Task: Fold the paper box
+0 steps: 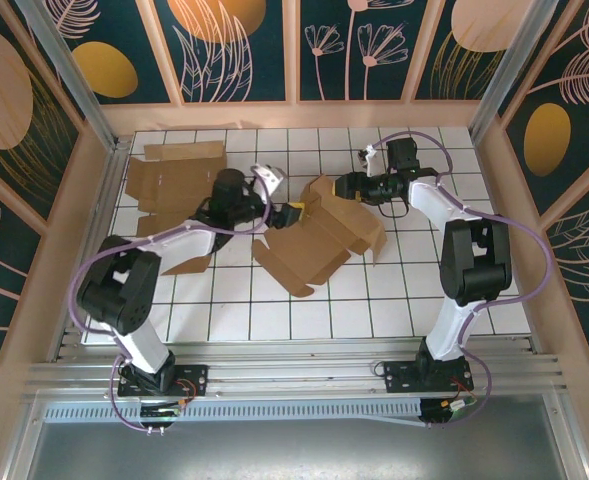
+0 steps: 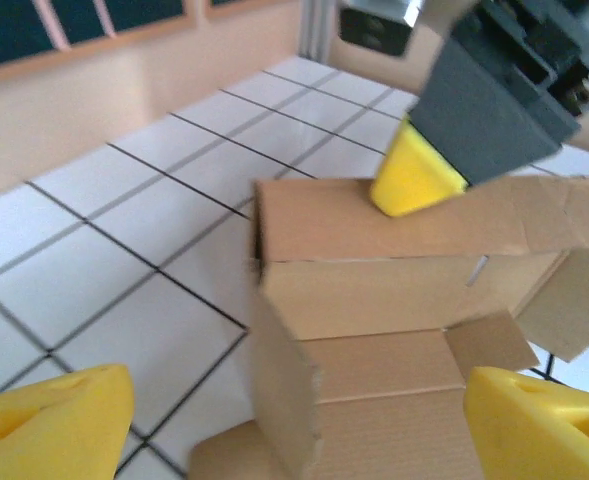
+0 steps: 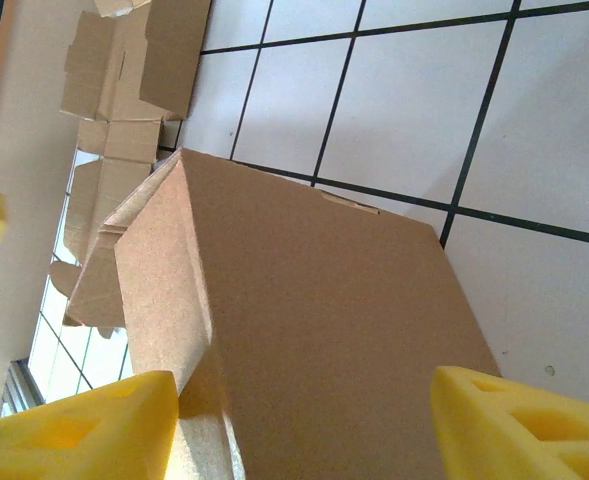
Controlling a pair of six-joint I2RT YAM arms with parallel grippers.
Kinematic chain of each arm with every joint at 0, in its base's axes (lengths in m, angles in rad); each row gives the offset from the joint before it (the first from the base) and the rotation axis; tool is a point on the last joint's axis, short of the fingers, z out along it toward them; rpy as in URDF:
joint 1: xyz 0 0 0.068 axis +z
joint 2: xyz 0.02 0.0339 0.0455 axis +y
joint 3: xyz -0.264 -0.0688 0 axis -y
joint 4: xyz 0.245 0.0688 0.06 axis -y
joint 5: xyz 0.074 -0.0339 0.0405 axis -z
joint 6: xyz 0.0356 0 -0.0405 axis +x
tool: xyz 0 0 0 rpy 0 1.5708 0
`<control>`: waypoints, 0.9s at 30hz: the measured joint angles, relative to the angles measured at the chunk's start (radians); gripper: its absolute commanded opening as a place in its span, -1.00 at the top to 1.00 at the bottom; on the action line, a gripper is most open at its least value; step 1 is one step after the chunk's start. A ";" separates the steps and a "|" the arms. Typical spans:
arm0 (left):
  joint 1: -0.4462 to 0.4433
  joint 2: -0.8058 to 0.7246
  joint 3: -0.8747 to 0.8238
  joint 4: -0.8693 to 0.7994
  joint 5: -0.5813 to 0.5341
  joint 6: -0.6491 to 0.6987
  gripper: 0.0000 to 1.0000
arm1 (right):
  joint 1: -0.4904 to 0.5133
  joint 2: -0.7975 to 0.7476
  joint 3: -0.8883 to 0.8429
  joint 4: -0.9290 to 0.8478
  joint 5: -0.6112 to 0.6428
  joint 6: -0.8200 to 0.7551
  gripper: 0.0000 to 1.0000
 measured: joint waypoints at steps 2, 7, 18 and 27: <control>0.041 -0.017 -0.007 -0.005 0.009 0.011 -0.58 | 0.000 0.000 0.000 0.000 0.000 0.000 -0.35; 0.073 0.107 0.111 -0.125 0.023 0.143 -0.51 | 0.000 -0.002 0.000 0.000 0.000 0.000 -0.35; 0.034 0.415 0.471 -0.394 0.119 0.330 -0.53 | 0.000 -0.005 -0.007 0.009 -0.001 0.000 -0.35; -0.039 0.502 0.612 -0.474 0.116 0.362 -0.39 | 0.000 -0.006 -0.029 0.039 -0.011 0.001 -0.34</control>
